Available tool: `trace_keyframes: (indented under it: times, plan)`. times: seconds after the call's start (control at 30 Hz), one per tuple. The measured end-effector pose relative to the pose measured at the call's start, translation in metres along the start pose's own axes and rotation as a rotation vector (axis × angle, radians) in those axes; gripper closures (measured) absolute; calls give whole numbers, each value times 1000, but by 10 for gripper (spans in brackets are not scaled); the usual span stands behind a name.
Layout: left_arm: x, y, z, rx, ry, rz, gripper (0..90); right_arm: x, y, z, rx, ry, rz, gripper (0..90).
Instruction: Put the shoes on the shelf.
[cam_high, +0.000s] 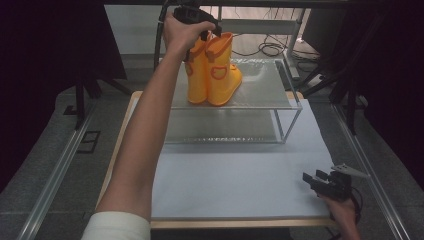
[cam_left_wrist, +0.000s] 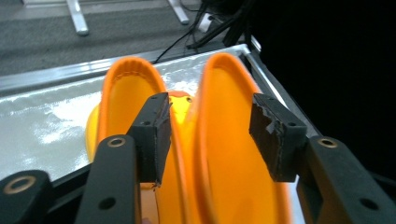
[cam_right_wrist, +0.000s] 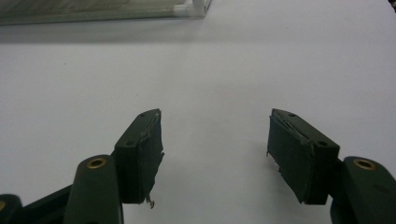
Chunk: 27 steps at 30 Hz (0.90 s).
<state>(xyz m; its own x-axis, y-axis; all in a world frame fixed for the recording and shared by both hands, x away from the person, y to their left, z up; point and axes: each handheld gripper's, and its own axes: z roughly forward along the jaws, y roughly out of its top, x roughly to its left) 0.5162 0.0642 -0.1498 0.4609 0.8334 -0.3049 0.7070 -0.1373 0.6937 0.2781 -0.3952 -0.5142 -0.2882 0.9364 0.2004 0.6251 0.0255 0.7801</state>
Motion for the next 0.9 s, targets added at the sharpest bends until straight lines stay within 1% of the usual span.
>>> trace_keyframes:
  times: [0.03, 0.07, 0.1, 0.13, 0.17, 0.2, 0.23, 0.27, 0.3, 0.33, 0.37, 0.4, 0.5, 0.63, 0.67, 0.7, 0.73, 0.77, 0.8, 0.83, 0.9]
  plan:
    - [-4, -3, -10, -14, -14, 29, 482, 0, 0, 0, 0, 0, 0, 349]
    - [-5, -5, -14, -16, -17, 44, 487, 0, 0, 0, -2, -1, -2, 349]
    - [-5, -7, -18, -20, -11, 52, 499, 0, 0, 0, -5, -2, -2, 349]
    - [-5, -7, -18, -20, -11, 52, 519, 0, 0, 0, -5, -2, -2, 349]
    - [-6, -11, -24, -32, -10, 63, 561, 0, 0, -2, -9, -4, -1, 349]
    - [-7, -15, -31, -41, -25, 83, 581, 0, 1, -2, -10, -4, 0, 349]
    - [-8, -18, -35, -40, -34, 93, 601, 0, 1, -2, -11, -4, -1, 349]
    - [-9, -23, -40, -40, -54, 106, 628, 0, 1, -3, -11, -4, 0, 349]
    - [-9, -23, -40, -40, -54, 106, 654, 0, 1, -3, -11, -4, 0, 349]
    - [-10, -29, -47, -35, -75, 129, 675, 2, 1, -3, -11, -3, 1, 349]
    - [-10, -29, -47, -35, -75, 129, 691, 2, 1, -3, -11, -3, 1, 349]
    - [-10, -36, -54, -25, -90, 145, 721, 3, 1, -3, -11, -4, -3, 349]
    - [-7, -49, -64, 6, -100, 175, 779, 5, 1, -2, -10, -2, -10, 349]
    - [-1, -65, -72, 38, -101, 197, 834, 7, 2, -1, -7, 1, -19, 349]
    - [-1, -65, -72, 38, -101, 197, 842, 7, 2, -1, -7, 1, -19, 349]
    - [3, -71, -74, 48, -96, 198, 852, 8, 2, 0, -7, 2, -20, 349]
    - [7, -76, -75, 54, -87, 196, 856, 8, 1, 0, -6, 2, -22, 349]
    - [7, -76, -75, 54, -87, 196, 861, 9, 1, 0, -2, 3, -24, 349]
    - [15, -84, -75, 60, -81, 187, 865, 9, 1, 1, -2, 3, -21, 349]
    - [15, -84, -75, 60, -81, 187, 870, 9, 1, 1, -2, 3, -21, 349]
    - [22, -92, -72, 69, -78, 179, 875, 10, 1, 2, -1, 4, -24, 349]
